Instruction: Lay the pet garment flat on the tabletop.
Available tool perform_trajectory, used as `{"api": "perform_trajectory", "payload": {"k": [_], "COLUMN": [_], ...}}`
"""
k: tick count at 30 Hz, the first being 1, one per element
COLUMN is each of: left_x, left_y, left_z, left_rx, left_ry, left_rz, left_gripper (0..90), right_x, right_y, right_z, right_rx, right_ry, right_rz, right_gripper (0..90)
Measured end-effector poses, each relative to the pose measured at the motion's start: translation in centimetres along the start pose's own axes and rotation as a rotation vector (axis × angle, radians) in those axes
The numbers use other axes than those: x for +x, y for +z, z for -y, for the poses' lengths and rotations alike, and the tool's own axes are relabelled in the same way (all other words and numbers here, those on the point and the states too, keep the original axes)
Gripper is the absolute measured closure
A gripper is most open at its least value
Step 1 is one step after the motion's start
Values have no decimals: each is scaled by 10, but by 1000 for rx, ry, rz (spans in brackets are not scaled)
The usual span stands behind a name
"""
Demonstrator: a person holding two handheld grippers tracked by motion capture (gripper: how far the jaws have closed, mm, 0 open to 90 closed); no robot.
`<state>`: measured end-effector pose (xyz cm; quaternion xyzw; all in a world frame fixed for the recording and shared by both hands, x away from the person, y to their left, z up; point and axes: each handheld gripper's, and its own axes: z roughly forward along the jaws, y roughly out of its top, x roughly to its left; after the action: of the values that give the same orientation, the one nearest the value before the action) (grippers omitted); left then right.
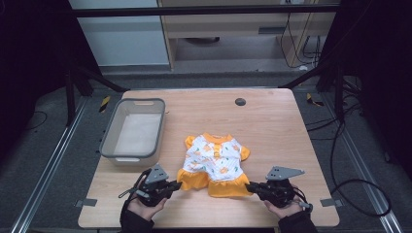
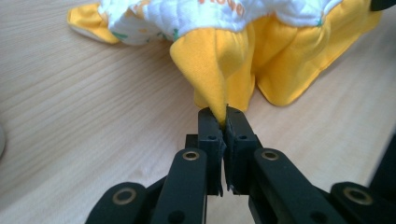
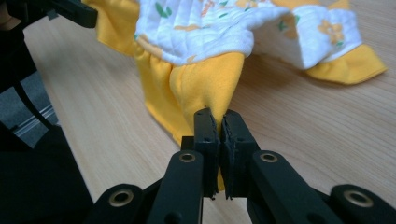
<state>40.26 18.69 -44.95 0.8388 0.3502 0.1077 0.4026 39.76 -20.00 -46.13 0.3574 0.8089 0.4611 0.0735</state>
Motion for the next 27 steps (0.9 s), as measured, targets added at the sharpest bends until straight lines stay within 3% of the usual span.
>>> {"api": "perform_trajectory", "payload": {"k": [1, 6, 9, 12, 13, 14, 16, 17, 19, 22, 23, 26, 27], "left_x": [-1, 3, 7, 8, 8, 8, 9, 9, 13, 15, 17, 21, 25], "left_y": [-7, -15, -14, -12, -12, -13, -22, -22, -29, -31, -29, -22, -11], "left_z": [3, 10, 16, 23, 24, 25, 23, 23, 12, 2, -10, -23, -36], "left_rx": [2, 15, 62, 100, 101, 97, 46, 46, -19, -44, -64, -79, -89], "left_ry": [-8, -34, -69, -81, -83, -85, -80, -80, -62, -43, -19, -2, 20], "left_rz": [10, 26, 48, 50, 43, 31, 4, 4, -54, -85, -113, -128, -152], "left_gripper": [862, 855, 842, 797, 721, 721, 634, 603, 558, 537, 518, 504, 492], "right_x": [1, 3, 2, 0, -1, -1, -3, -3, -6, -12, -20, -28, -38], "right_y": [-2, -13, -18, -16, -15, -15, -17, -17, -20, -19, -17, -14, -7], "right_z": [0, 0, 3, 9, 12, 12, 11, 11, 5, -1, -7, -14, -21], "right_rx": [0, -28, -27, 7, 9, 9, -29, -29, -77, -112, -141, -158, -159], "right_ry": [3, 19, 53, 63, 54, 54, 51, 51, 33, 20, 30, 39, 49], "right_rz": [-6, -26, -50, -26, 4, 4, 31, 31, 83, 118, 144, 169, 192], "right_gripper": [859, 856, 848, 786, 750, 750, 690, 690, 660, 641, 631, 619, 613]}}
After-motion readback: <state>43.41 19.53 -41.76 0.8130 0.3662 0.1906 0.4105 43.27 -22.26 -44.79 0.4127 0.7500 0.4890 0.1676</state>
